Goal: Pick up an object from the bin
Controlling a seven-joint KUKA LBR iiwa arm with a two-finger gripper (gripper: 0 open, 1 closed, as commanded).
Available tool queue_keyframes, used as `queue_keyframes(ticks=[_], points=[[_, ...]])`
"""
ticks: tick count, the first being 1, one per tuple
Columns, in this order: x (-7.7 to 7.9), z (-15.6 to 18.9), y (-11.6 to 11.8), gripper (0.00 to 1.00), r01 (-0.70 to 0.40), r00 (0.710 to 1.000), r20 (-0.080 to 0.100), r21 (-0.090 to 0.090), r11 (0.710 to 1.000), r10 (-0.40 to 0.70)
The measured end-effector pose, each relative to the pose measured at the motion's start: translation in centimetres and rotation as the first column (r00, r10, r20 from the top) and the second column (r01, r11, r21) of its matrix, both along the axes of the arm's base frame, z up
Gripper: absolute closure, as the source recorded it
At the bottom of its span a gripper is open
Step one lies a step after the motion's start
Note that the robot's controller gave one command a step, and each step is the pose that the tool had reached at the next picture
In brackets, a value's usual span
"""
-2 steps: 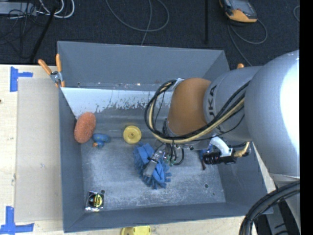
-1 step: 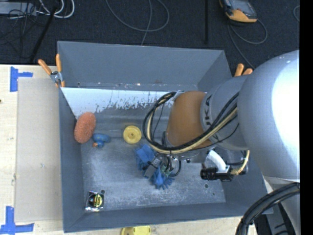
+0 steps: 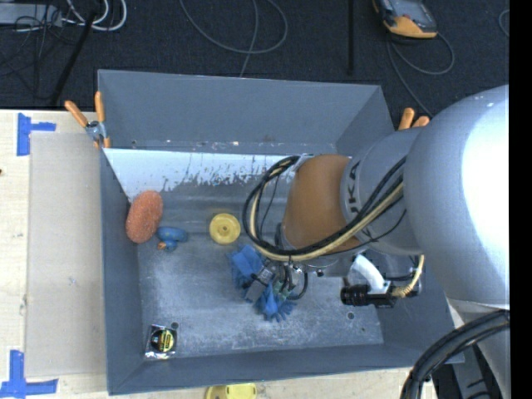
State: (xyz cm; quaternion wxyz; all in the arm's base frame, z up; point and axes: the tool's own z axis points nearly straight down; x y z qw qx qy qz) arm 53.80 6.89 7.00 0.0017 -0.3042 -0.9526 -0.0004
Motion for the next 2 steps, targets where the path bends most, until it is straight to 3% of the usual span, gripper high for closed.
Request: queue_keyframes(ticks=[2], points=[[-0.3, 1.7, -0.1, 1.0, -0.001, 1.0, -0.008, -0.002, 1.0, 0.001]])
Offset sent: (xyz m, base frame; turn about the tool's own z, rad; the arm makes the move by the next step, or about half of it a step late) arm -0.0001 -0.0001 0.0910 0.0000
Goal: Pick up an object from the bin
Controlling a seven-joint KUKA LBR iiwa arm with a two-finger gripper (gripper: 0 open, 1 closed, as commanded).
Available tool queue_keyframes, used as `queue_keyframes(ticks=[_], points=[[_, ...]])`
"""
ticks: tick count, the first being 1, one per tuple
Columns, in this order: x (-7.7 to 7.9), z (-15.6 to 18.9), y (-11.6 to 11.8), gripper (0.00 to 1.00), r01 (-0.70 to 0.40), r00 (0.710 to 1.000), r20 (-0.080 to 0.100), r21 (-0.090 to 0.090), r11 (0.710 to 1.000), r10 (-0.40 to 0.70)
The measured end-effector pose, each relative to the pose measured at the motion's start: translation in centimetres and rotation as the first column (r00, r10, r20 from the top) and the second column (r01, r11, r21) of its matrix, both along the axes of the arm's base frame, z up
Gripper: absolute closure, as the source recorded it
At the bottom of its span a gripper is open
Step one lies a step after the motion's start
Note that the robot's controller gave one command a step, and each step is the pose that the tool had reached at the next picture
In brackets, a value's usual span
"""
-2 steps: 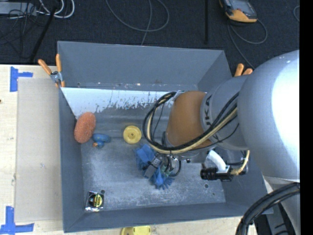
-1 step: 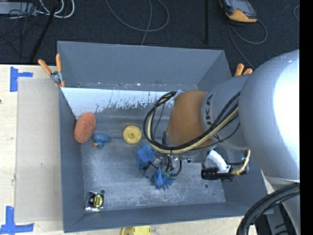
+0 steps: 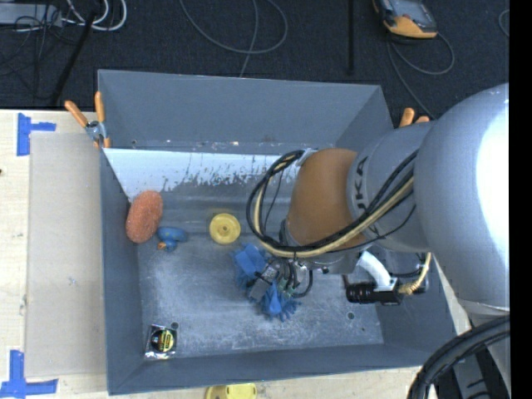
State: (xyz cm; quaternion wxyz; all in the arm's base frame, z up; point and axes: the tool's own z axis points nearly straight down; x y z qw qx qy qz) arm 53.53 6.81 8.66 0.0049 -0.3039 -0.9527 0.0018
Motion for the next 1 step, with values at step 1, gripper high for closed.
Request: queue_keyframes(ticks=[1], points=[[0.07, 2.19, 0.0, 1.0, -0.002, 1.0, 0.005, 0.0, 1.0, 0.002]])
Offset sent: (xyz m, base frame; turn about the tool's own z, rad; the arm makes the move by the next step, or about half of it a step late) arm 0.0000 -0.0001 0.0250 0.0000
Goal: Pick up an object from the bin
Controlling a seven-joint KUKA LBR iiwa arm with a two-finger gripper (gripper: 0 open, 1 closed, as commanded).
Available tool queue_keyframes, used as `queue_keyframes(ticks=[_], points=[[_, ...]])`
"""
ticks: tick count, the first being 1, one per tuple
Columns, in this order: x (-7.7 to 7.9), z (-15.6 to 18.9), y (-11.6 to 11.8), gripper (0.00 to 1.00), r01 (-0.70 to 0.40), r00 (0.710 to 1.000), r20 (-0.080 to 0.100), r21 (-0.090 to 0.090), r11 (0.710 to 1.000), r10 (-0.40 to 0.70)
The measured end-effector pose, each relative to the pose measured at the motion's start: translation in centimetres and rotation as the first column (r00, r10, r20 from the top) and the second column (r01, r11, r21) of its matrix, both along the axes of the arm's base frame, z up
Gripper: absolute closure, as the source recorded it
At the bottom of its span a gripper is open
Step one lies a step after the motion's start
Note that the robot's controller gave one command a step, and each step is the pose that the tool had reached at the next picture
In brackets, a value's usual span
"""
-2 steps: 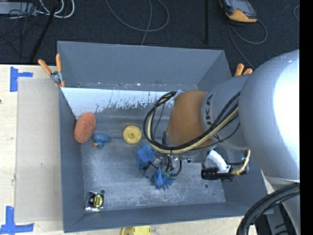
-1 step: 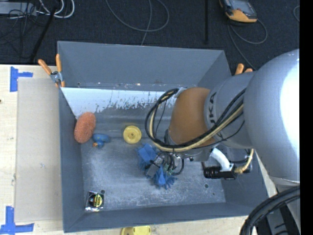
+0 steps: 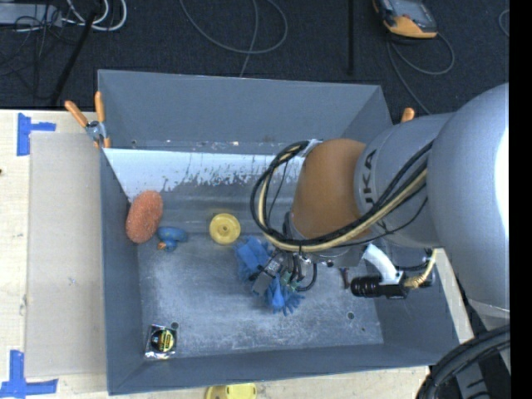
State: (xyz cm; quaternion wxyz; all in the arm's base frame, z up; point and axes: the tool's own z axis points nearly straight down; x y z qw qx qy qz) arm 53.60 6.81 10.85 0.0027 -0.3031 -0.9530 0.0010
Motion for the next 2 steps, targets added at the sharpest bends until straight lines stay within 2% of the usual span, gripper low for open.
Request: queue_keyframes(ticks=[1, 2], points=[[0.2, 1.2, 0.0, 1.0, -0.001, 1.0, 0.007, 0.001, 1.0, 0.001], [0.0, 2.2, 0.0, 1.0, -0.002, 1.0, 0.0, 0.0, 1.0, 0.002]])
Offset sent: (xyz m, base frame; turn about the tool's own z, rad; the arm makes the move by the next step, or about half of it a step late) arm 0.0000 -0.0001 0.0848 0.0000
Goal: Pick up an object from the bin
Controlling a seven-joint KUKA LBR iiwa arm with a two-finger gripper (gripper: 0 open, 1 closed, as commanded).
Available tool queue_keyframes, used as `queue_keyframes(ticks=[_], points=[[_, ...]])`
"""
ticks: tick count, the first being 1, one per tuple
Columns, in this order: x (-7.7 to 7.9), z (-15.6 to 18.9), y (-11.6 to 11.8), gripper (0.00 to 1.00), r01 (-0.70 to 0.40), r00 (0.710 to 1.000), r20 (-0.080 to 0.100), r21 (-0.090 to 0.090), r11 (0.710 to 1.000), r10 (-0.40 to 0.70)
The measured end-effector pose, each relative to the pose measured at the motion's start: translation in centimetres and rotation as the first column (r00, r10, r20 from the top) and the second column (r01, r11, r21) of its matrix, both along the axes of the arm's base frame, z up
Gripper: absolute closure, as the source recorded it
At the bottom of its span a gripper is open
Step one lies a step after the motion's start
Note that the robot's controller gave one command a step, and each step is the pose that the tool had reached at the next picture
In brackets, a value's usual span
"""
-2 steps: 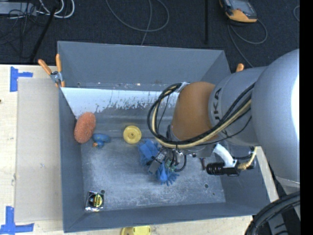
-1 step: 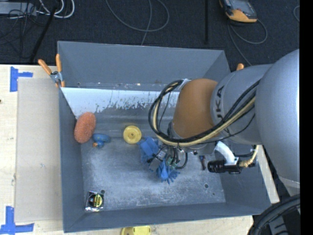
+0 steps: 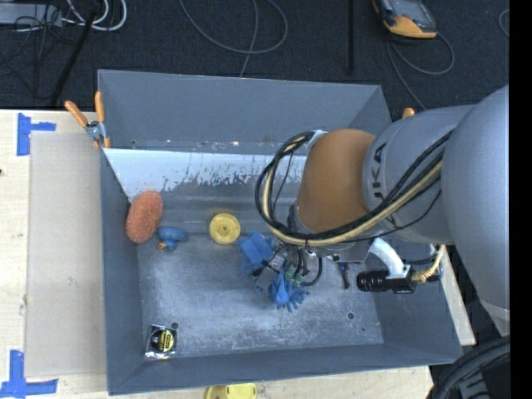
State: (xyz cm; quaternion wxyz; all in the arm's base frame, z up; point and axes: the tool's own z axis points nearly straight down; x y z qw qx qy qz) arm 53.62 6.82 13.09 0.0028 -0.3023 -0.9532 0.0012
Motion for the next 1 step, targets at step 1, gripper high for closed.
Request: queue_keyframes(ticks=[1], points=[[0.01, 2.13, 0.0, 1.0, -0.001, 1.0, 0.001, 0.0, 1.0, 0.001]])
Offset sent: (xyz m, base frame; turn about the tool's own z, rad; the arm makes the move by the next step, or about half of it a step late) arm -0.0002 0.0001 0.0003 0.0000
